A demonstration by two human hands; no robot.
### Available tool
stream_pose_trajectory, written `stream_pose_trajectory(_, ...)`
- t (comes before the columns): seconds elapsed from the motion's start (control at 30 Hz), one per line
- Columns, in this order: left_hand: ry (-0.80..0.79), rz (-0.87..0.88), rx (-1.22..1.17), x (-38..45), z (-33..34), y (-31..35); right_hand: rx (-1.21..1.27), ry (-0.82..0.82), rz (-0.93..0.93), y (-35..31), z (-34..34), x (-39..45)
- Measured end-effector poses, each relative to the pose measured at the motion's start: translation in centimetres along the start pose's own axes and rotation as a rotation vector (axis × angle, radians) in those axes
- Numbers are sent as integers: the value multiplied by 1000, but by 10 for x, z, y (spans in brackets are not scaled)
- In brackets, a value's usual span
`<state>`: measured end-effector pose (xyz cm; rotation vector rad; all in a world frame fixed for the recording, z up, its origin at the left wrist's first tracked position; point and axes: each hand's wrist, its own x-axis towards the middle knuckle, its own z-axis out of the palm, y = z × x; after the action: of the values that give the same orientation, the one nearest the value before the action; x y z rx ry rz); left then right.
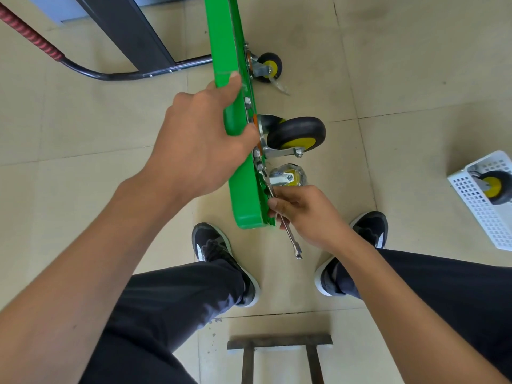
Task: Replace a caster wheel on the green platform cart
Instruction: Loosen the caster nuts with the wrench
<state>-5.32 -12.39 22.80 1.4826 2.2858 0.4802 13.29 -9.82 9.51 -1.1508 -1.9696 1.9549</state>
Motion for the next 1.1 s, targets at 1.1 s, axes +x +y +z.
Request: stream_pose_trajectory(1.1,7,-7,22,2,1,-1,-127,130,3,14,-4,4)
